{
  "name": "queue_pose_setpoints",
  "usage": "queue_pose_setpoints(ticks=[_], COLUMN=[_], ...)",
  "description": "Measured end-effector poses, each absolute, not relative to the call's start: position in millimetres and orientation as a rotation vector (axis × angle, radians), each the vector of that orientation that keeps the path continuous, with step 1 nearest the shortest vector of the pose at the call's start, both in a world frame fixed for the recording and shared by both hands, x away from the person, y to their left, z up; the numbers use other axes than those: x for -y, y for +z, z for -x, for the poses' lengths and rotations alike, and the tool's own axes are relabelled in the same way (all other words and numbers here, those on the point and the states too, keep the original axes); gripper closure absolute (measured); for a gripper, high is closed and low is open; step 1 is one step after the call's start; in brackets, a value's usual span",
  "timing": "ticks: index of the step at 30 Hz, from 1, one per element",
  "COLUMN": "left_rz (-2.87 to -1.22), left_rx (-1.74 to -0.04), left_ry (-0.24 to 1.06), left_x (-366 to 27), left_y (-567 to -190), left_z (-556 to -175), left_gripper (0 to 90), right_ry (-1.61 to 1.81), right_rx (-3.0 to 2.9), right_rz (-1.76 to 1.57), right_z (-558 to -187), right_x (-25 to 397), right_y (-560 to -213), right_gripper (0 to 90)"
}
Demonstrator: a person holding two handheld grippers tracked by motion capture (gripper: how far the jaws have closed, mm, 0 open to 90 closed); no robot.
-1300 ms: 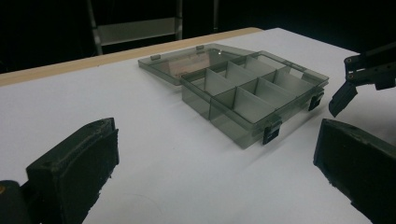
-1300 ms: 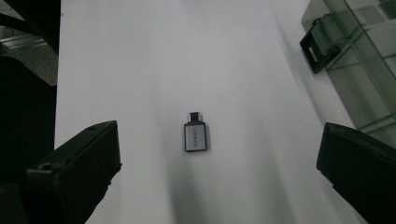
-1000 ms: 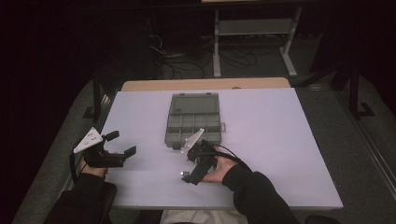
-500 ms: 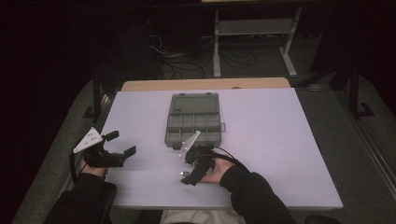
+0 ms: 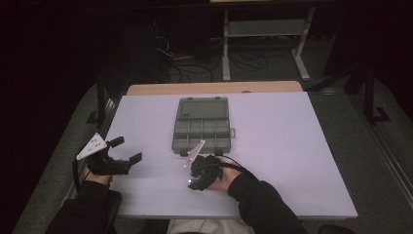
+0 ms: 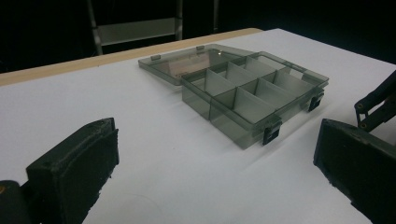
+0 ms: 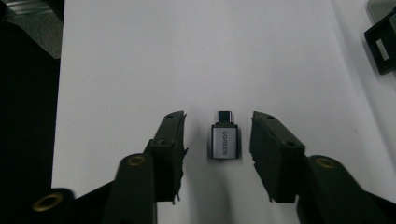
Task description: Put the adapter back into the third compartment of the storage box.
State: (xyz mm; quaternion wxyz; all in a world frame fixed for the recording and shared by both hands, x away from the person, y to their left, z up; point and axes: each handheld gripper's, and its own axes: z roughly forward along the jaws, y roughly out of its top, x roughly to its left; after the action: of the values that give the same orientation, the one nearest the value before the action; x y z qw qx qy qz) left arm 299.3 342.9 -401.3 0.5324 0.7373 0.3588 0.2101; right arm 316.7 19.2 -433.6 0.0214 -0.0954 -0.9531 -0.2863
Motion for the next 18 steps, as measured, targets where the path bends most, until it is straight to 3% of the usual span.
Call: queue_pose_setpoints(ticks=[9,18], left_rz=[-1.760,-1.761], left_rx=[-0.853,-0.852], left_ry=[0.500,0.499], left_x=[-342.9,-342.5], left_y=[-401.4,-401.5], left_z=[-299.3,-299.3], left_gripper=[0.0,0.0], right_ry=[-0.874,-0.878], right_rx=[3.013,3.043], right_rz=[0.312,0.317], right_z=[-313.7,-313.6], right_x=[-21.1,-19.3], right_y=[-433.7,-431.8], right_gripper=[71.4,75.1])
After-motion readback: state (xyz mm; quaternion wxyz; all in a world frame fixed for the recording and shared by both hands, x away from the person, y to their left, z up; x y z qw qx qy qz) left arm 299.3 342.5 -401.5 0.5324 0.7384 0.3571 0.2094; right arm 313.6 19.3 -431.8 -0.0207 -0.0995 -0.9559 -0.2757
